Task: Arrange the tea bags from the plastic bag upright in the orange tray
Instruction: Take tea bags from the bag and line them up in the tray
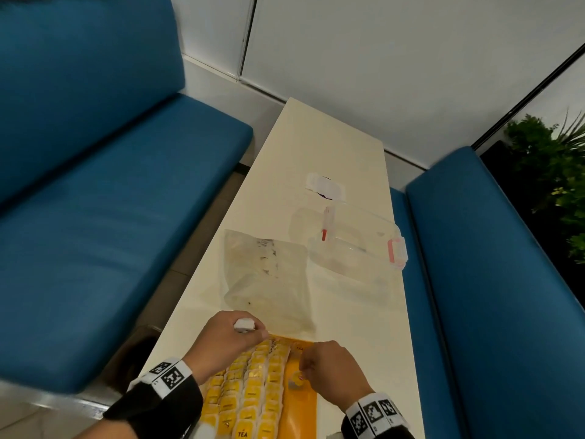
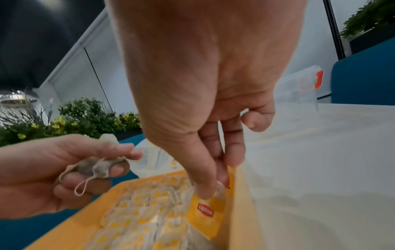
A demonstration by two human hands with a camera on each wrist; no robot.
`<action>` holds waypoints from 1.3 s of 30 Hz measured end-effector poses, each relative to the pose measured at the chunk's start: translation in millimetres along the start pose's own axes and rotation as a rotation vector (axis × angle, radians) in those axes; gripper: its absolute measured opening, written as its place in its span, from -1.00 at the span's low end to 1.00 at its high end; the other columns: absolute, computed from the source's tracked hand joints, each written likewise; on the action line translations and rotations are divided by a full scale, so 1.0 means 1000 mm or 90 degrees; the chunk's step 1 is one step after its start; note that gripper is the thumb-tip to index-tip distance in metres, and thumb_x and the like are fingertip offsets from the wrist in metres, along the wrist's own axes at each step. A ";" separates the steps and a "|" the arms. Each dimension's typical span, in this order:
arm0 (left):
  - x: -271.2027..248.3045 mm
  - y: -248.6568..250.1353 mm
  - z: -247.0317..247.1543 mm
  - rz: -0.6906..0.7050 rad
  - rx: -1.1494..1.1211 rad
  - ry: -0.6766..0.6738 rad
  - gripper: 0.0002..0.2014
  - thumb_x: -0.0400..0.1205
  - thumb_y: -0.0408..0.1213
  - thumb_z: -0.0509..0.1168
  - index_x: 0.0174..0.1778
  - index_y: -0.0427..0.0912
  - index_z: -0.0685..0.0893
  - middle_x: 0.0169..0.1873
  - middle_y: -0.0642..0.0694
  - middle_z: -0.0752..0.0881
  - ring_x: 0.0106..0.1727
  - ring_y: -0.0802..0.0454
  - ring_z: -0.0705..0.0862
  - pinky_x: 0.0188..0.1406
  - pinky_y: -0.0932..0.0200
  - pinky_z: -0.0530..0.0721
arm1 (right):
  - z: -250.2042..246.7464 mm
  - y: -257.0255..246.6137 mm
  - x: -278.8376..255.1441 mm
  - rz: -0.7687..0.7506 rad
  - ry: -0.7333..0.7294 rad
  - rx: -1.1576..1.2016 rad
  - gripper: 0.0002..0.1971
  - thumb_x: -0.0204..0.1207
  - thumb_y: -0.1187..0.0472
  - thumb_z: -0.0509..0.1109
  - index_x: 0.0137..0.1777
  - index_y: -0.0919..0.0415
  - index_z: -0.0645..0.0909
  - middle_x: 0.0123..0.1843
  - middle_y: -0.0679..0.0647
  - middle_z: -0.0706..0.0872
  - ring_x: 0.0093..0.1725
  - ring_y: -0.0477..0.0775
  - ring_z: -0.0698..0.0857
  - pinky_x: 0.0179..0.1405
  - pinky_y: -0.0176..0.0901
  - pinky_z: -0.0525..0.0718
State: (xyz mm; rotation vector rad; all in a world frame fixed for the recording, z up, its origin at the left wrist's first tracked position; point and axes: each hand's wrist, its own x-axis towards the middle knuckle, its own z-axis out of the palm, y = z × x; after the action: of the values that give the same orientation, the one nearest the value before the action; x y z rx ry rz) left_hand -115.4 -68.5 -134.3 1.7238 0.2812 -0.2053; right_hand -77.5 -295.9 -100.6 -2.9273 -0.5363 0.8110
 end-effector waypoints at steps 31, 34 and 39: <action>0.001 -0.005 -0.001 0.006 0.016 -0.013 -0.98 0.54 -0.21 0.58 -0.20 -0.03 0.89 -0.33 0.24 0.82 -0.30 0.37 0.73 -0.32 0.49 0.57 | 0.004 -0.009 -0.001 0.030 0.051 -0.112 -0.75 0.61 0.20 0.19 0.02 -0.01 0.71 -0.02 -0.08 0.41 0.16 0.11 0.55 0.10 0.08 0.42; 0.001 -0.005 0.000 0.004 0.019 -0.014 -0.98 0.54 -0.21 0.58 -0.19 -0.04 0.88 -0.36 0.26 0.81 -0.34 0.38 0.71 -0.36 0.49 0.55 | -0.008 -0.011 -0.002 0.035 -0.006 -0.112 -0.77 0.57 0.24 0.25 -0.27 -0.05 0.59 0.04 -0.01 0.43 0.19 0.14 0.53 0.22 0.13 0.41; 0.000 -0.005 0.000 -0.002 0.024 -0.016 -0.97 0.54 -0.21 0.59 -0.20 -0.03 0.88 -0.33 0.23 0.82 -0.33 0.37 0.72 -0.36 0.49 0.56 | -0.002 -0.007 0.013 0.070 0.012 -0.112 -0.78 0.60 0.19 0.23 -0.07 0.07 0.73 0.14 0.06 0.48 0.21 0.18 0.51 0.21 0.13 0.43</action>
State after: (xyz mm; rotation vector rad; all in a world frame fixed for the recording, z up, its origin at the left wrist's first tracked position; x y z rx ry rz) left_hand -116.4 -68.0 -139.0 1.7564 0.2631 -0.2349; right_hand -68.6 -284.8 -104.4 -3.1468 -0.4713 0.7855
